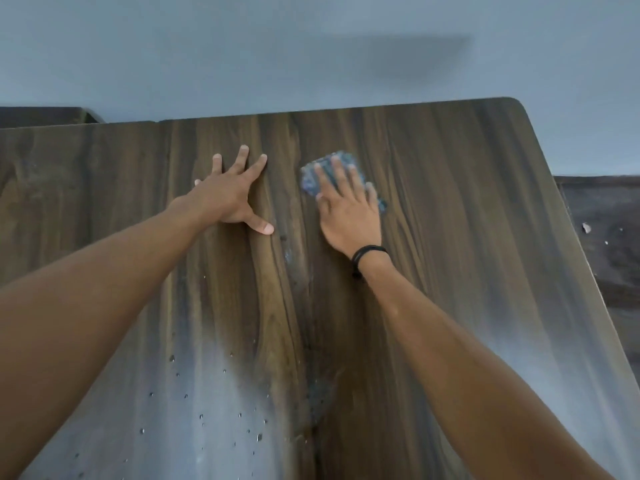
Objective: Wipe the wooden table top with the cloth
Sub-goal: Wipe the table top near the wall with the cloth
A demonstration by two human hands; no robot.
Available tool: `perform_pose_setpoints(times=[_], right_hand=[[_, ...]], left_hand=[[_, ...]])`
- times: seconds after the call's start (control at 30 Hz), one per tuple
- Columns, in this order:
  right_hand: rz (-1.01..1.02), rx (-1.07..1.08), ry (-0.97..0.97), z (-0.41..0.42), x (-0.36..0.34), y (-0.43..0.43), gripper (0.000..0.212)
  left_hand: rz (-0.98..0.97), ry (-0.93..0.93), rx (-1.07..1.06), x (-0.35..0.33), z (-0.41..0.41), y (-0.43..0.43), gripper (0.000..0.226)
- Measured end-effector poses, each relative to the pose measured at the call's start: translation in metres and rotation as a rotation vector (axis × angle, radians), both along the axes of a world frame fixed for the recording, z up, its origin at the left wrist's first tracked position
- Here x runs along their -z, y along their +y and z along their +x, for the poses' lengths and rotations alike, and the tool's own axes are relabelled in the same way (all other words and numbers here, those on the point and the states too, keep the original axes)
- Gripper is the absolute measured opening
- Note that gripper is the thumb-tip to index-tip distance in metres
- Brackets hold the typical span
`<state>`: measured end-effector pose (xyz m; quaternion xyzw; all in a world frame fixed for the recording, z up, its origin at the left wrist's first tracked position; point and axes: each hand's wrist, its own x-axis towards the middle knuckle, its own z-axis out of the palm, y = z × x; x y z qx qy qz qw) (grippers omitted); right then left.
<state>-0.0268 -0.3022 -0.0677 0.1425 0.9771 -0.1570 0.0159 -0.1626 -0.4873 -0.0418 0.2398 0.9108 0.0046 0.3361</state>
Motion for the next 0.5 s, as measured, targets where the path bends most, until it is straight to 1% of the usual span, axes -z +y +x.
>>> perform_pose_setpoints(times=[0.03, 0.07, 0.17, 0.2, 0.27, 0.3, 0.37, 0.4, 0.43, 0.5], right_hand=[[-0.011, 0.096, -0.016, 0.008, -0.003, -0.002, 0.056], [-0.012, 0.138, -0.018, 0.018, -0.004, -0.01, 0.056], [0.023, -0.028, 0.018, 0.06, 0.001, -0.042, 0.056], [0.021, -0.003, 0.019, 0.074, 0.003, -0.043, 0.055], [0.004, 0.155, 0.011, 0.097, 0.004, -0.046, 0.055], [0.009, 0.16, 0.01, 0.109, 0.004, -0.052, 0.054], [0.027, 0.009, 0.013, 0.137, 0.006, -0.067, 0.053], [0.03, -0.032, 0.013, 0.149, 0.006, -0.071, 0.053], [0.027, 0.003, 0.008, 0.16, 0.006, -0.071, 0.053], [0.017, 0.156, -0.01, 0.178, 0.003, -0.077, 0.054]], left_hand=[[-0.002, -0.001, -0.003, -0.001, 0.001, 0.0, 0.146], [-0.009, 0.001, -0.006, -0.002, 0.002, 0.0, 0.145], [0.006, 0.078, 0.011, -0.006, 0.013, -0.004, 0.135], [0.022, 0.113, 0.032, -0.006, 0.022, -0.008, 0.132], [0.046, 0.138, 0.055, -0.004, 0.042, -0.019, 0.131], [0.044, 0.122, 0.035, -0.003, 0.053, -0.025, 0.133], [0.014, 0.079, -0.021, 0.0, 0.071, -0.036, 0.137], [-0.001, 0.057, -0.035, 0.002, 0.077, -0.042, 0.139], [-0.01, 0.041, -0.037, 0.002, 0.081, -0.047, 0.141], [-0.011, 0.032, -0.022, 0.003, 0.086, -0.057, 0.145]])
